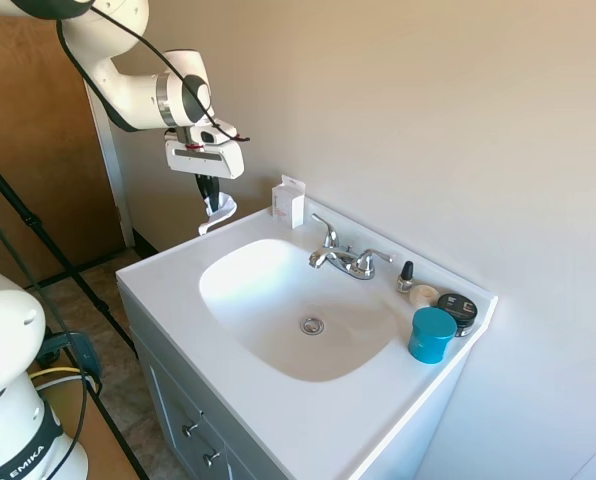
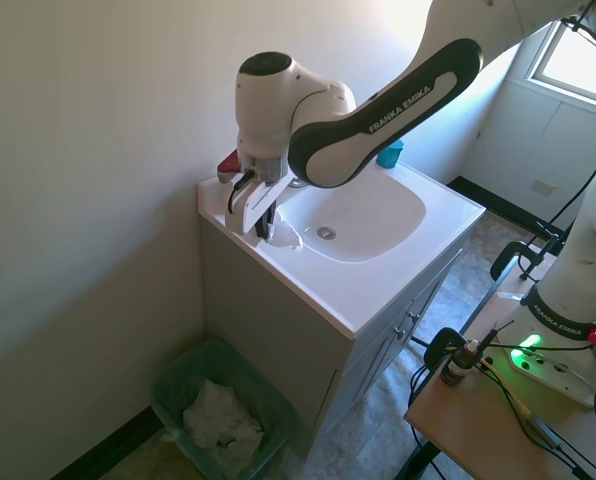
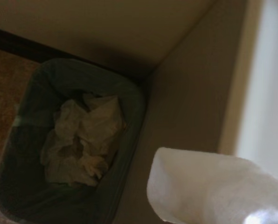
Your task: Throw the tissue in the trash bin
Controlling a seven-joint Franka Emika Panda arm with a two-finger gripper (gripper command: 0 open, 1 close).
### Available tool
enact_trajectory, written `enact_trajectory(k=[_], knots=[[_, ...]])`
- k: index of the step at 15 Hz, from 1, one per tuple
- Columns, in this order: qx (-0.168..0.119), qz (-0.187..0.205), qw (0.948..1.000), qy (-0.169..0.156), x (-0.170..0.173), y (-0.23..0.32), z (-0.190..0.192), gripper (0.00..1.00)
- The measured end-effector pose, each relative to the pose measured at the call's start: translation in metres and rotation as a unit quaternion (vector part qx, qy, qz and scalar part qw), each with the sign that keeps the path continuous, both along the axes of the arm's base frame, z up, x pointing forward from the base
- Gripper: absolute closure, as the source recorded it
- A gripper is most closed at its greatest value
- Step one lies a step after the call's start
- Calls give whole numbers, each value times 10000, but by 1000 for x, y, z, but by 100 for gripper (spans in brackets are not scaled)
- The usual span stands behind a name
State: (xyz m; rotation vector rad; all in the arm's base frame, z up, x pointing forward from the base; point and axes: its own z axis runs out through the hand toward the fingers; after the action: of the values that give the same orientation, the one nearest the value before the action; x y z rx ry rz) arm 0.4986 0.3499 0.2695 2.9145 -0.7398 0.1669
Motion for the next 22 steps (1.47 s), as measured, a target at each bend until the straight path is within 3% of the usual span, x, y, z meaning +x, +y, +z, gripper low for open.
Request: enact_trajectory(k=[5, 14, 15, 22], knots=[[-187, 261, 9992, 225, -1, 67, -48, 100], [-305, 352, 9958, 790, 14, 108, -154, 100], [-325, 376, 9953, 835, 13, 112, -163, 0], [-283, 410, 9941, 960, 21, 120, -171, 0]])
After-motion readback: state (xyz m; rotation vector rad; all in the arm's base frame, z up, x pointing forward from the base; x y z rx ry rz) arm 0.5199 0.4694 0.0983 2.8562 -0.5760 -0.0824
